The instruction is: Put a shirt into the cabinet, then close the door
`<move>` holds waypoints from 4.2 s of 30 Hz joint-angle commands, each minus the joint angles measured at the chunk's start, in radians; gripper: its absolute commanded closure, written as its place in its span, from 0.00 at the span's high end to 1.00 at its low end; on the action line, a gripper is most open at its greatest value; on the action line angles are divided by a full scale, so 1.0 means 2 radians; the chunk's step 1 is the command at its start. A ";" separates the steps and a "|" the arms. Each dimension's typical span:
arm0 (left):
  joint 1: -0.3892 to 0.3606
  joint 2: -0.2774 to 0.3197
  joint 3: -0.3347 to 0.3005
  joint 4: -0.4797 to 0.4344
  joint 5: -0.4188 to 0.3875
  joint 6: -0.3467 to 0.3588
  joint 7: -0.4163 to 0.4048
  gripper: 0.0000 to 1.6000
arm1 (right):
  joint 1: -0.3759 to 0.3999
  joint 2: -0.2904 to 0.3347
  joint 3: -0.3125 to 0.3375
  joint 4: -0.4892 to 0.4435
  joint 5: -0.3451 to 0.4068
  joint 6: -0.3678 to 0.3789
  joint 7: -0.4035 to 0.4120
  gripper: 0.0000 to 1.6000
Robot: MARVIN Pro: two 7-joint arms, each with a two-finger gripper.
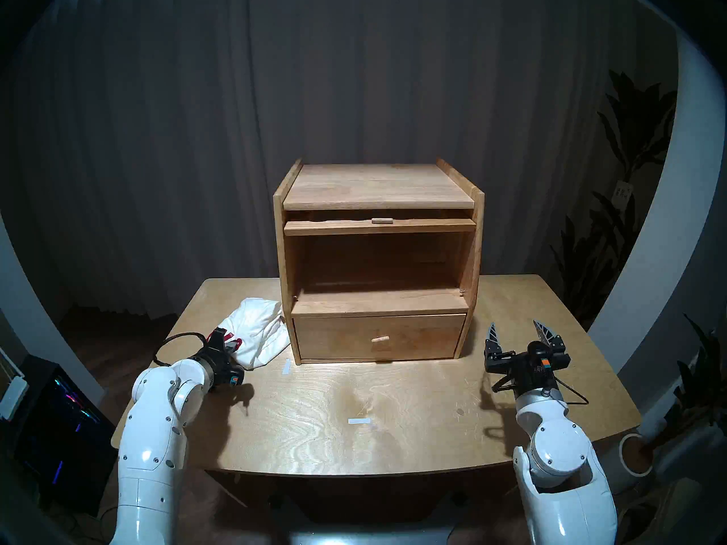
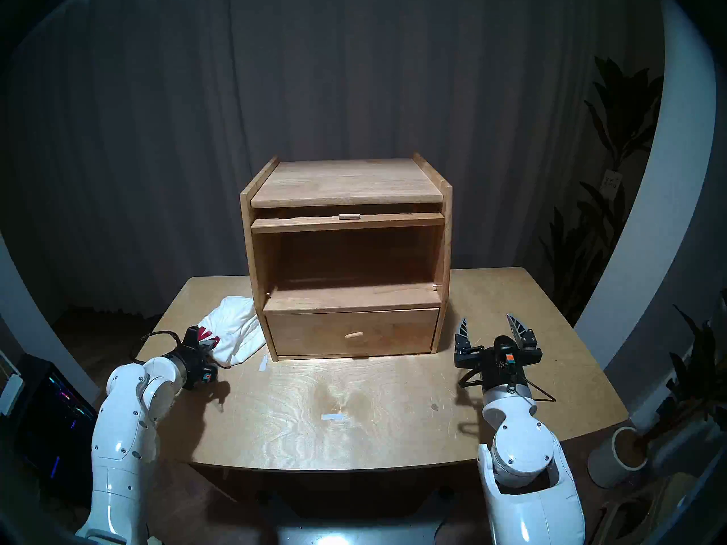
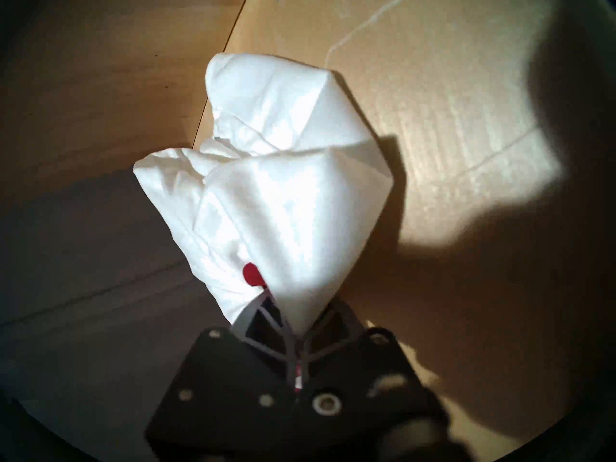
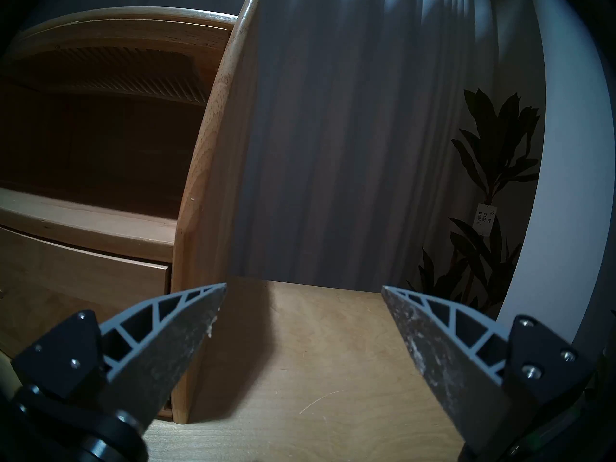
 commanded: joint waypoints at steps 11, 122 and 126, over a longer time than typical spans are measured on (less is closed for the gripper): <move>0.028 -0.051 -0.126 -0.076 -0.166 -0.018 0.109 0.00 | 0.003 0.001 -0.001 -0.009 0.000 -0.002 0.000 1.00; 0.258 -0.177 0.063 -0.408 -0.647 -0.285 -0.196 0.00 | 0.007 0.001 -0.001 0.002 0.000 -0.003 -0.001 1.00; 0.235 -0.166 0.081 -0.393 -0.620 -0.278 -0.188 0.00 | 0.008 0.001 -0.001 0.004 0.000 -0.002 -0.001 1.00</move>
